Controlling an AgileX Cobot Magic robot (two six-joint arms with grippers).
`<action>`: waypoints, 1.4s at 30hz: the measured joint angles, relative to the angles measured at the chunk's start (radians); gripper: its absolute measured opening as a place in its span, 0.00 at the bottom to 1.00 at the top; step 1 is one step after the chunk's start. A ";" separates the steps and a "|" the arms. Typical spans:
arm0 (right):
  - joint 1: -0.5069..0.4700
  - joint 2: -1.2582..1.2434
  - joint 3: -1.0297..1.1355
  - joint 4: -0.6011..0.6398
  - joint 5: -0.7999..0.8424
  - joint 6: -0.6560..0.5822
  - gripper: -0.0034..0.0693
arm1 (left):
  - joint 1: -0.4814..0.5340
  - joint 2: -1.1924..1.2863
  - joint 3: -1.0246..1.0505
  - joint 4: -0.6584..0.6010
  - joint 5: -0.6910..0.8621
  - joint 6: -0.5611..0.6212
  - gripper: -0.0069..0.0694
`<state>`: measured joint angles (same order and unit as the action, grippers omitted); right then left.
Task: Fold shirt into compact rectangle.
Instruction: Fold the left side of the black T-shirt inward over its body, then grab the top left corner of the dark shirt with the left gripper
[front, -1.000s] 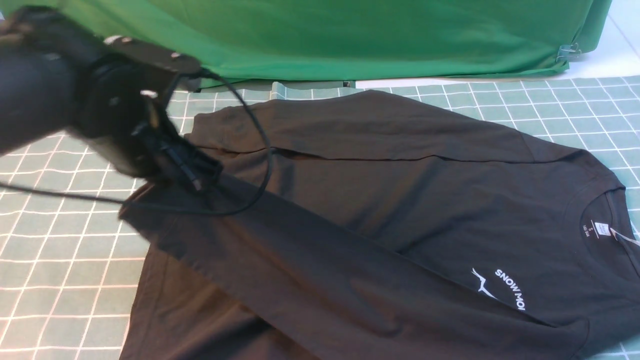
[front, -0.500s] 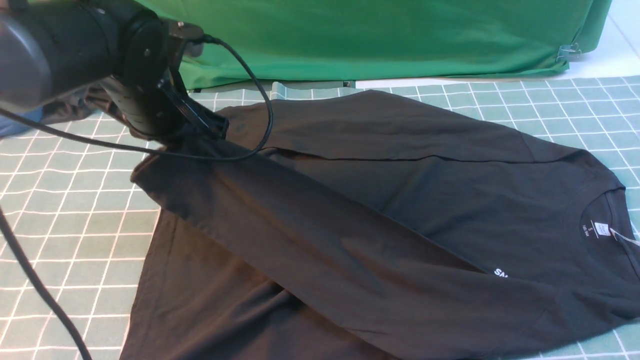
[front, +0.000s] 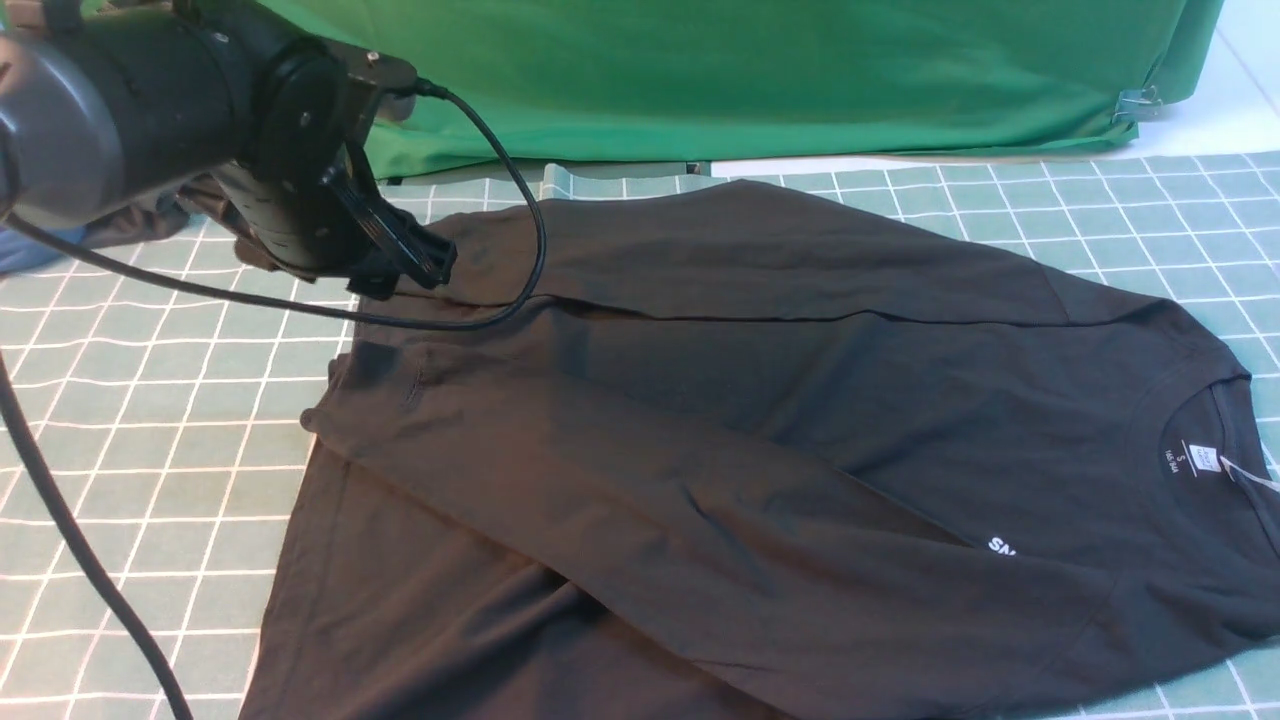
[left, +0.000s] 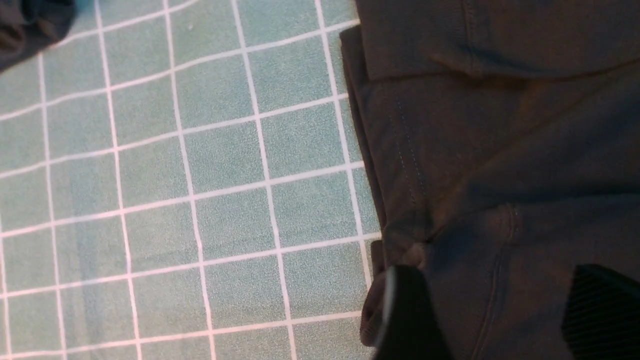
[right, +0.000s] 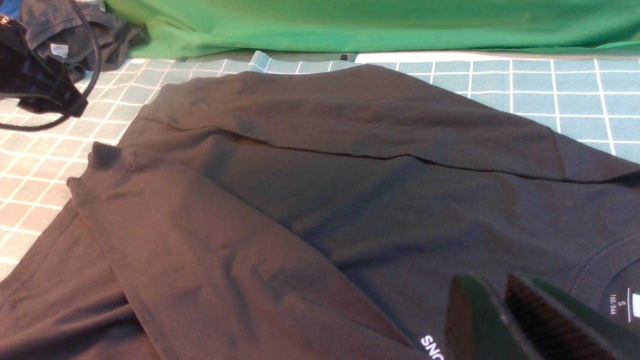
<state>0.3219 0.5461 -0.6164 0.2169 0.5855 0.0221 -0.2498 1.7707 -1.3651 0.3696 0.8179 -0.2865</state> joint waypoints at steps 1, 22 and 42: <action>0.000 0.000 0.000 0.000 0.000 0.000 0.17 | 0.000 0.000 -0.003 0.000 0.000 -0.011 0.65; 0.000 0.000 0.000 0.000 -0.001 0.000 0.18 | 0.150 0.427 -0.510 -0.258 0.021 -0.035 0.65; 0.000 0.000 0.000 0.000 -0.001 0.000 0.18 | 0.180 0.565 -0.529 -0.312 -0.030 -0.017 0.62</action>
<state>0.3219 0.5461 -0.6164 0.2169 0.5844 0.0221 -0.0700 2.3359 -1.8944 0.0574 0.7879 -0.3033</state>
